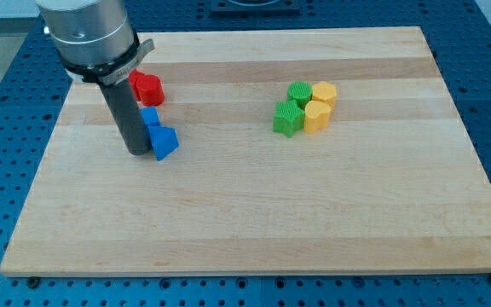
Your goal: Slide the blue cube down a bit
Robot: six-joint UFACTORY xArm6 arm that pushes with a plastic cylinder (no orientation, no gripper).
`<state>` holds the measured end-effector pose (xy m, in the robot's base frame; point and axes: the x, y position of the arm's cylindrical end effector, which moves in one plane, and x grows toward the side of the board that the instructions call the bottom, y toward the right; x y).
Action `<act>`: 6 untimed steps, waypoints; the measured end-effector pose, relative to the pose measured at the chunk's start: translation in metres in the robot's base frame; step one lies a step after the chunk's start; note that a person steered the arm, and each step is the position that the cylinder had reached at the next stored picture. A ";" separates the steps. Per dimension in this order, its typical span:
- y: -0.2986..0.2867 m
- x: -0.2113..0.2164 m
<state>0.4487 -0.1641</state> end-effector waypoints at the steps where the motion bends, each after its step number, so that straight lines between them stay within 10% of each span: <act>1: 0.000 -0.018; 4: -0.003 -0.045; 6: -0.013 0.042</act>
